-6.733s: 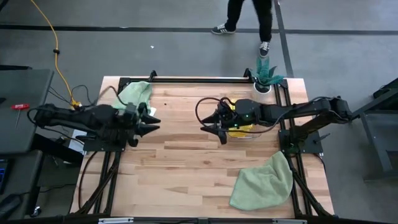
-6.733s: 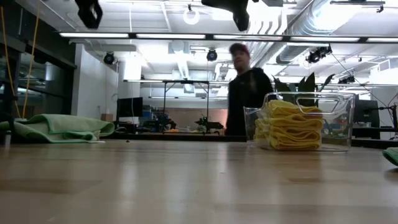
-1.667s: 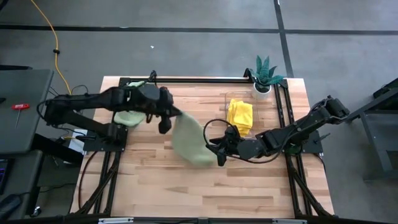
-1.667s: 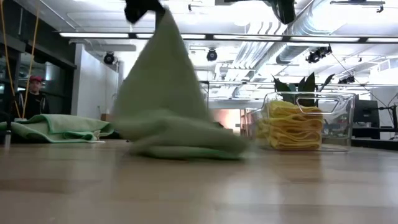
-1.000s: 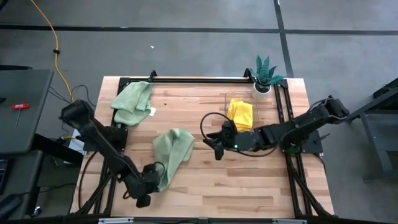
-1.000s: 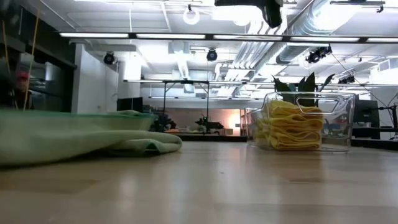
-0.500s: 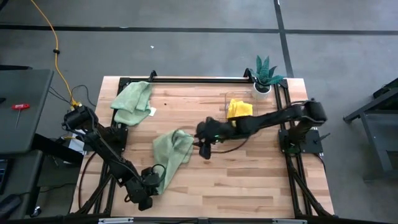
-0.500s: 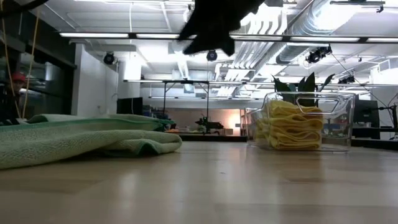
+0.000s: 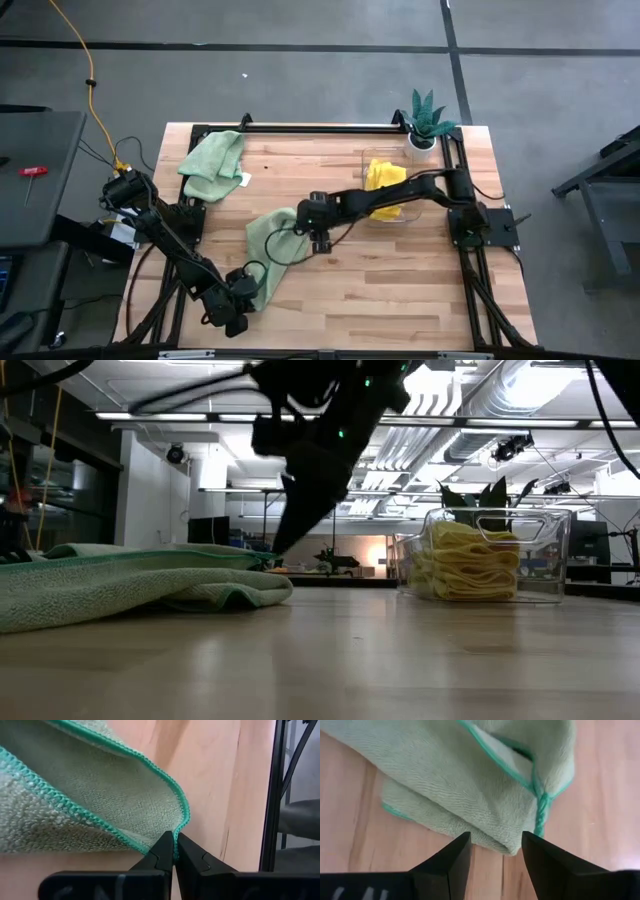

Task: Fold microfiber towels
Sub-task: Fold the bottom green microfiber towel

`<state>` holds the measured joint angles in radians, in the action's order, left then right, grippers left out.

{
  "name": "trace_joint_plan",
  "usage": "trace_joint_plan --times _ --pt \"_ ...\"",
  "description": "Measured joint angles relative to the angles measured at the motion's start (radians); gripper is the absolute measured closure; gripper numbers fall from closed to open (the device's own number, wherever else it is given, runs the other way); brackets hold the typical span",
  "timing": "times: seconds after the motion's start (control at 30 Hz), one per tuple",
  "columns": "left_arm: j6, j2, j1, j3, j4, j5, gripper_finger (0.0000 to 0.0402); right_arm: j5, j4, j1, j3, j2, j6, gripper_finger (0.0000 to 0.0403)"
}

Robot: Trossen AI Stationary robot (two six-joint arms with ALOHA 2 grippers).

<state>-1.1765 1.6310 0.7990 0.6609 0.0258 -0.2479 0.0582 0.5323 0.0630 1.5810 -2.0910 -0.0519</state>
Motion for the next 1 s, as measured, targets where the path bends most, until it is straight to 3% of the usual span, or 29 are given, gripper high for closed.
trace_joint_plan --times 0.13,0.43,0.73,0.9,1.0 --pt "-0.014 0.000 0.000 0.000 0.000 -0.005 0.0401 -0.057 0.004 -0.026 0.003 -0.012 0.002 0.0233" --pt "-0.025 0.000 -0.002 0.000 -0.001 -0.009 0.0401 -0.077 -0.089 -0.097 0.002 -0.044 0.040 0.0233" --pt "-0.028 0.000 -0.002 0.000 -0.005 -0.008 0.0401 0.184 -0.372 -0.156 0.002 -0.094 0.070 0.0233" --pt "-0.035 0.000 -0.002 0.000 -0.005 -0.005 0.0401 0.369 -0.306 -0.168 0.091 -0.091 -0.011 0.0233" --pt "-0.035 0.000 -0.002 0.000 -0.004 -0.006 0.0401 0.354 -0.223 -0.178 0.162 -0.089 0.003 0.0233"
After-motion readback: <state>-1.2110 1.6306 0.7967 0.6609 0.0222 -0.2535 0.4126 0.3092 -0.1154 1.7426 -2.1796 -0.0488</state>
